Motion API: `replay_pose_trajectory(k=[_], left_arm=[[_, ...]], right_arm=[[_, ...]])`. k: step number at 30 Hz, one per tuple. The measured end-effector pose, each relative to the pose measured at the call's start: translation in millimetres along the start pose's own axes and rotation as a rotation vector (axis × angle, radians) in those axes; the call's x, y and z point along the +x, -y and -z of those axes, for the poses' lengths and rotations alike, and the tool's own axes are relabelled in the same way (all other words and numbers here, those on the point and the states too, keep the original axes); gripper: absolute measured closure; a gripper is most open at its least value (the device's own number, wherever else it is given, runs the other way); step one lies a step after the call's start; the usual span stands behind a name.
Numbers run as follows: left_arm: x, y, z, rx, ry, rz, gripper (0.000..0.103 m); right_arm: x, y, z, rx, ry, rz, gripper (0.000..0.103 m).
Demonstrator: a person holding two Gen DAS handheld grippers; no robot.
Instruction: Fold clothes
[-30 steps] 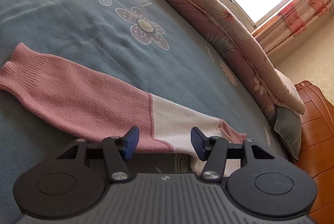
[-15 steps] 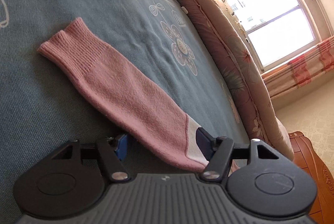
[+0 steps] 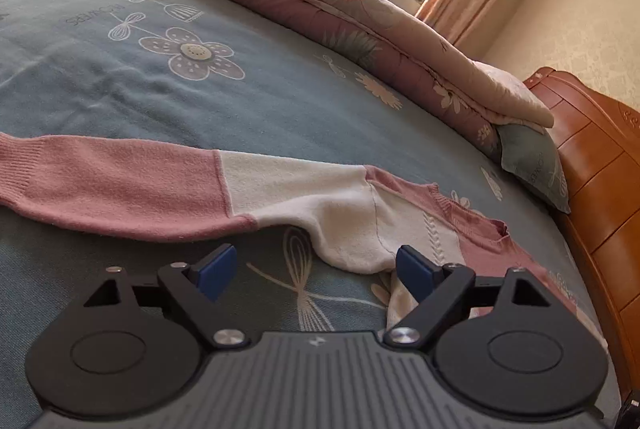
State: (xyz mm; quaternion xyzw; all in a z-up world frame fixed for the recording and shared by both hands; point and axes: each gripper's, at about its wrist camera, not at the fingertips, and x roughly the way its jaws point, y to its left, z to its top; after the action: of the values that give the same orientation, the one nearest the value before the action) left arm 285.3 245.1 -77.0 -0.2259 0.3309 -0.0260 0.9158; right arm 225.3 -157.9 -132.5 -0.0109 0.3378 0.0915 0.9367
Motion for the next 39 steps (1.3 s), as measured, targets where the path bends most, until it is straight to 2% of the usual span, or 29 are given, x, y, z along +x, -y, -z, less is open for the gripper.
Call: replay_pose_trajectory(k=[6, 9, 13, 18, 22, 24, 27, 30, 34, 36, 39], left_arm=[[37, 11, 25, 0.04, -0.126, -0.005, 0.016], [39, 22, 33, 0.128, -0.11, -0.041, 0.013], [39, 24, 35, 0.162, -0.103, -0.054, 0.011], [37, 16, 28, 0.147, -0.082, -0.143, 0.011], [33, 2, 20, 0.085, -0.088, -0.115, 0.011], [34, -2, 19, 0.077, -0.087, -0.11, 0.011], [35, -3, 17, 0.069, -0.093, -0.103, 0.011], [34, -6, 17, 0.063, -0.096, -0.088, 0.01], [33, -10, 16, 0.059, -0.098, -0.07, 0.01], [33, -11, 17, 0.063, -0.099, -0.064, 0.01], [33, -8, 18, 0.074, -0.099, -0.079, 0.01]], right_arm=[[-3, 7, 3, 0.033, 0.024, -0.035, 0.0], [-2, 4, 3, 0.024, 0.02, -0.024, 0.0], [0, -3, 4, -0.01, 0.013, 0.009, 0.0], [-2, -6, -1, -0.004, -0.007, 0.015, 0.0], [-4, -25, -17, -0.024, -0.066, 0.055, 0.0], [-4, -45, -35, -0.075, -0.033, -0.012, 0.0], [13, -82, -67, -0.15, -0.034, -0.046, 0.0], [33, -123, -78, -0.213, -0.104, -0.072, 0.0], [-2, -168, -49, -0.426, -0.08, -0.2, 0.0], [-24, -179, -30, -0.492, -0.086, -0.235, 0.0], [-39, -193, -2, -0.593, -0.152, -0.236, 0.0]])
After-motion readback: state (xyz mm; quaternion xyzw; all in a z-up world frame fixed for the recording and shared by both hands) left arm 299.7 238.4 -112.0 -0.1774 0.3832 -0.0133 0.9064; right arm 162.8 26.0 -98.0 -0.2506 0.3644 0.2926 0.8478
